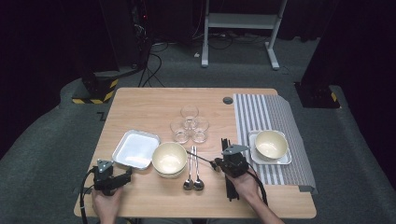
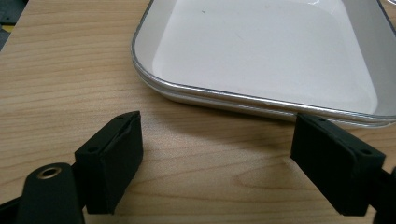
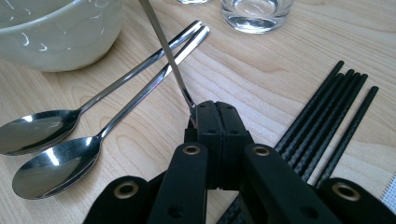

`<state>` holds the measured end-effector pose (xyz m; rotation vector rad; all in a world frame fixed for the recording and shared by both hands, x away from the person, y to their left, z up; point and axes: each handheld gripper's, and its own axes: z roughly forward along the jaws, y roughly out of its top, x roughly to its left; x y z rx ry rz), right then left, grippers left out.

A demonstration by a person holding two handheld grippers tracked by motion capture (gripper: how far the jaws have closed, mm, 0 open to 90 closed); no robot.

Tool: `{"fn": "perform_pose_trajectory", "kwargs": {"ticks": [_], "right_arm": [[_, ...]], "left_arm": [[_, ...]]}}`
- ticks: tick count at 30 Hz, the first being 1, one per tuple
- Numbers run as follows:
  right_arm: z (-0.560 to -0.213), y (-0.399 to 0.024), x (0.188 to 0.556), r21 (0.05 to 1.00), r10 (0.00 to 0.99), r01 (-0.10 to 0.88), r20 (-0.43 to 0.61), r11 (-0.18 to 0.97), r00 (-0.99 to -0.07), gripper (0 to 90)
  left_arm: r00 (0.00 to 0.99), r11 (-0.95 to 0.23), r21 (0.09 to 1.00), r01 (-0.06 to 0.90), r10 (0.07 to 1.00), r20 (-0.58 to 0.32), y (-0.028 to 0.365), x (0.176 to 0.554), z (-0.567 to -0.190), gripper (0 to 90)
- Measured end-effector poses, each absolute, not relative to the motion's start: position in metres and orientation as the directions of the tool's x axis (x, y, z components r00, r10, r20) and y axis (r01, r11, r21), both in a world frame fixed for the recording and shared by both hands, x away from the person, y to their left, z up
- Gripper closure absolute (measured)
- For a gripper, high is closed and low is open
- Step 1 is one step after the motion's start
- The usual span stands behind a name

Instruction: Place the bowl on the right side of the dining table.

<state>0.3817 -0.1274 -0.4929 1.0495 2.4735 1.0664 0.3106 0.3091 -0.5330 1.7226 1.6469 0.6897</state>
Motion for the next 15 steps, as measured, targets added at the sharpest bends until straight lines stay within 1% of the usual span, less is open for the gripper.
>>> {"fn": "perform_pose_trajectory", "kwargs": {"ticks": [15], "right_arm": [[-0.4876, -0.1363, 0.3816, 0.725, 0.709, 0.514, 0.051, 0.459, -0.704, 89.9]], "left_arm": [[0.071, -0.002, 0.756, 0.654, 0.996, -0.058, 0.3081, 0.3107, -0.5332, 17.1]]}}
